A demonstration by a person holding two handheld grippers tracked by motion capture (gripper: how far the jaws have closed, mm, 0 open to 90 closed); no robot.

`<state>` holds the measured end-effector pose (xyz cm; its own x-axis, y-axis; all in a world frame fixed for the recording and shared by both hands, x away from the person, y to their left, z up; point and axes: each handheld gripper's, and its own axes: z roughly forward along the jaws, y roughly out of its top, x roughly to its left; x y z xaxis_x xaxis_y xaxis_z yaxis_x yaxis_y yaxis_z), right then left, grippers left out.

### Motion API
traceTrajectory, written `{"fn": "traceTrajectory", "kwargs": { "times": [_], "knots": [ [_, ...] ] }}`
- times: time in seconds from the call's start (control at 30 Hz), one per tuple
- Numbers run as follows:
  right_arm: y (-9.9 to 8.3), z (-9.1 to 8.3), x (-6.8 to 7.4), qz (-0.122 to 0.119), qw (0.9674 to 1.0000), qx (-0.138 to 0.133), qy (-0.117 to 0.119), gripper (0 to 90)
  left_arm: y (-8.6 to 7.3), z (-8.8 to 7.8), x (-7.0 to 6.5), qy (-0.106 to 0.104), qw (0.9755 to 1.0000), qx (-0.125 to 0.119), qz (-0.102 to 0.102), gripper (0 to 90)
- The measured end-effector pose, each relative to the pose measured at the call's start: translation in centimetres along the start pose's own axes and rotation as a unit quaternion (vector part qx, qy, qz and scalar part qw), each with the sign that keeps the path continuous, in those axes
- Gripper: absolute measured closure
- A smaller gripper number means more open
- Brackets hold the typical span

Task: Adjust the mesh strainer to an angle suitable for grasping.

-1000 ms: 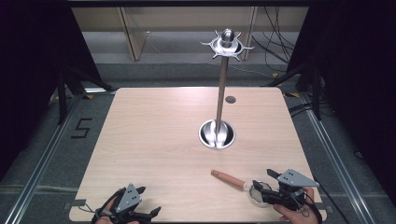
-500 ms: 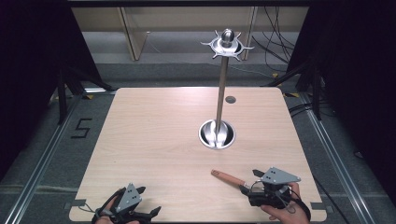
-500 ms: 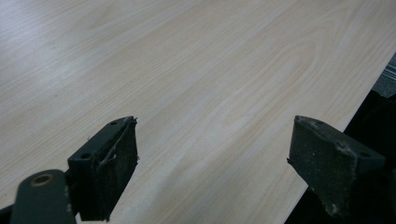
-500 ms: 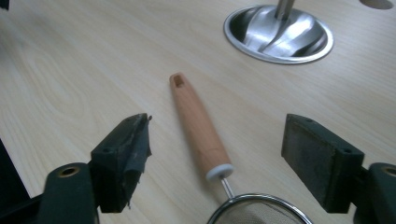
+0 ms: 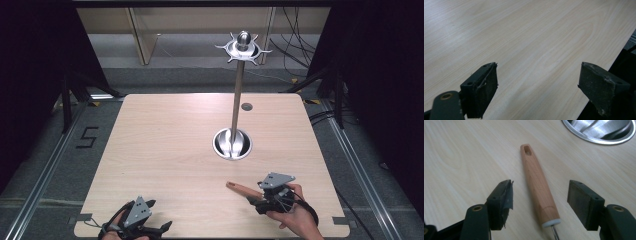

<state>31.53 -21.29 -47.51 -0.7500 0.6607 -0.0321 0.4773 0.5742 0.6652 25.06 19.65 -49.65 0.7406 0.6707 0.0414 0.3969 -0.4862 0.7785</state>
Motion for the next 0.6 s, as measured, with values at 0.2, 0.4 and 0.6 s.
{"fn": "traceTrajectory", "kwargs": {
  "times": [0.2,0.4,0.6],
  "knots": [
    [1.0,1.0,-0.1,-0.018,0.9993,0.033,0.002,43.3,0.0,0.0,0.0,-0.005,1.0,-0.001,-0.002,14.9],
    [1.9,1.6,-0.2,-0.035,0.9974,0.063,-0.003,51.0,0.0,0.0,0.1,-0.001,1.0,-0.001,0.004,14.9],
    [2.3,2.5,-0.6,-0.048,0.9947,0.09,0.017,55.5,0.0,-0.1,0.1,-0.001,1.0,0.003,0.002,14.9]
  ]
}}
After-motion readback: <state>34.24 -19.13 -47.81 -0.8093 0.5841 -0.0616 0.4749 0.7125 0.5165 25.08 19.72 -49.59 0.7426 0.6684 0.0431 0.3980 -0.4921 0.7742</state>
